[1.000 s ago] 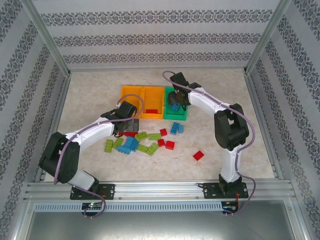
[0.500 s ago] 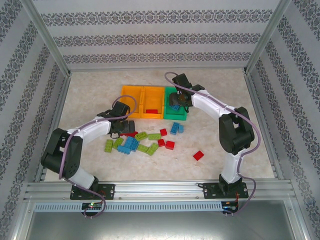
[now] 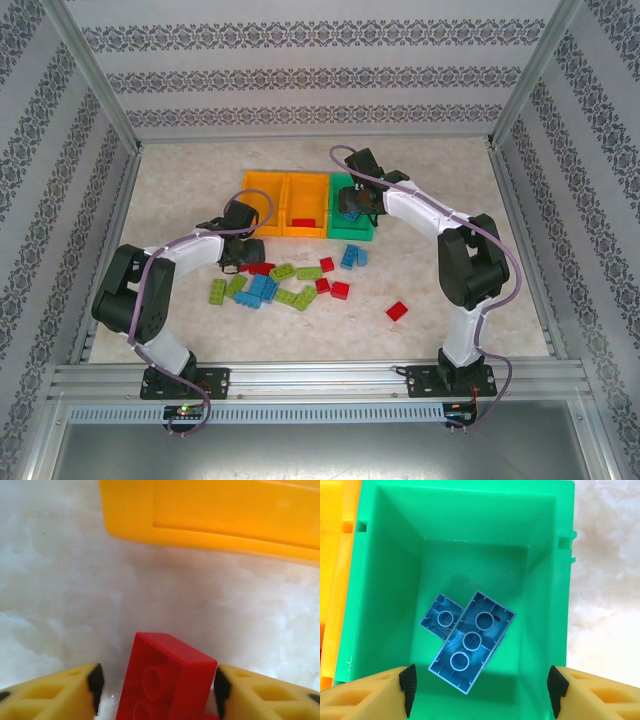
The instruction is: Sort the legos into containers by color
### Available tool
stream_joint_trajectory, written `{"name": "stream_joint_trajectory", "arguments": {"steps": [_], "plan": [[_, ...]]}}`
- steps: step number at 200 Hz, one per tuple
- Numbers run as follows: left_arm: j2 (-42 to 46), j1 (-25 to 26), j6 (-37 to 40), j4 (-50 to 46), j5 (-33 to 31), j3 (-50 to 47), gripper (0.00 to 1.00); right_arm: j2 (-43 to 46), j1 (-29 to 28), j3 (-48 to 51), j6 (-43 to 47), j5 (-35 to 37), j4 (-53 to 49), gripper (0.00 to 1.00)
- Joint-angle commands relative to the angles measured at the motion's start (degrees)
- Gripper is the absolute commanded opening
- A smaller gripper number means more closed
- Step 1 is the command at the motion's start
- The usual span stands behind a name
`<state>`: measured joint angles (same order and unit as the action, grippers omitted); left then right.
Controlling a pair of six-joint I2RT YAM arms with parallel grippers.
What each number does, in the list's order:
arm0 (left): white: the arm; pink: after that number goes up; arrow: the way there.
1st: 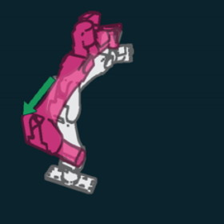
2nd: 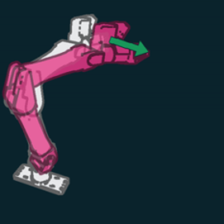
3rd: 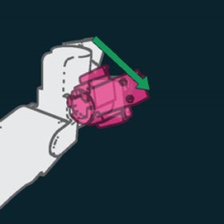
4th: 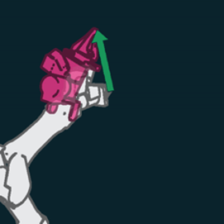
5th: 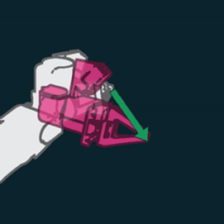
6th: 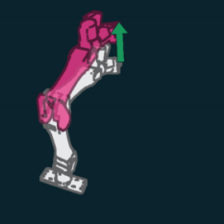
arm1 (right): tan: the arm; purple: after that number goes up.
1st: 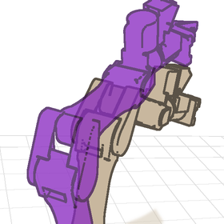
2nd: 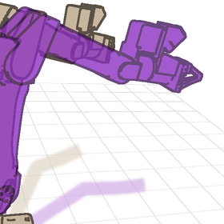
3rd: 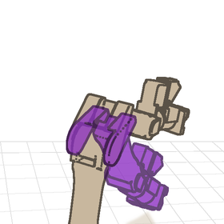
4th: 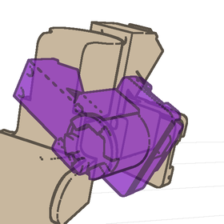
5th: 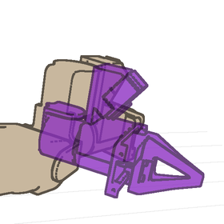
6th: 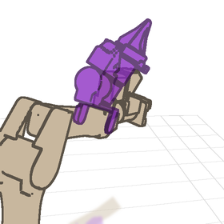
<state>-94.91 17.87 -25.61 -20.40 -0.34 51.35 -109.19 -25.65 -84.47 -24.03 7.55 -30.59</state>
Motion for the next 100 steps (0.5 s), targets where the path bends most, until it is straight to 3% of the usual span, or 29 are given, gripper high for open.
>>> {"name": "stream_joint_trajectory", "arguments": {"steps": [1,70,100], "plan": [[-1.4,-0.8,0.7,1.7,0.7,0.9,0.54,2.4,-0.5,0.7,-0.1,1.4,-0.6,0.73],[-0.6,-1.0,0.7,1.8,1.3,0.4,0.24,2.5,-0.4,1.1,0.1,2.0,-0.7,0.73],[1.2,-1.0,0.7,1.2,1.2,0.1,0.17,3.8,-0.4,2.5,0.1,2.6,-0.3,0.73]]}}
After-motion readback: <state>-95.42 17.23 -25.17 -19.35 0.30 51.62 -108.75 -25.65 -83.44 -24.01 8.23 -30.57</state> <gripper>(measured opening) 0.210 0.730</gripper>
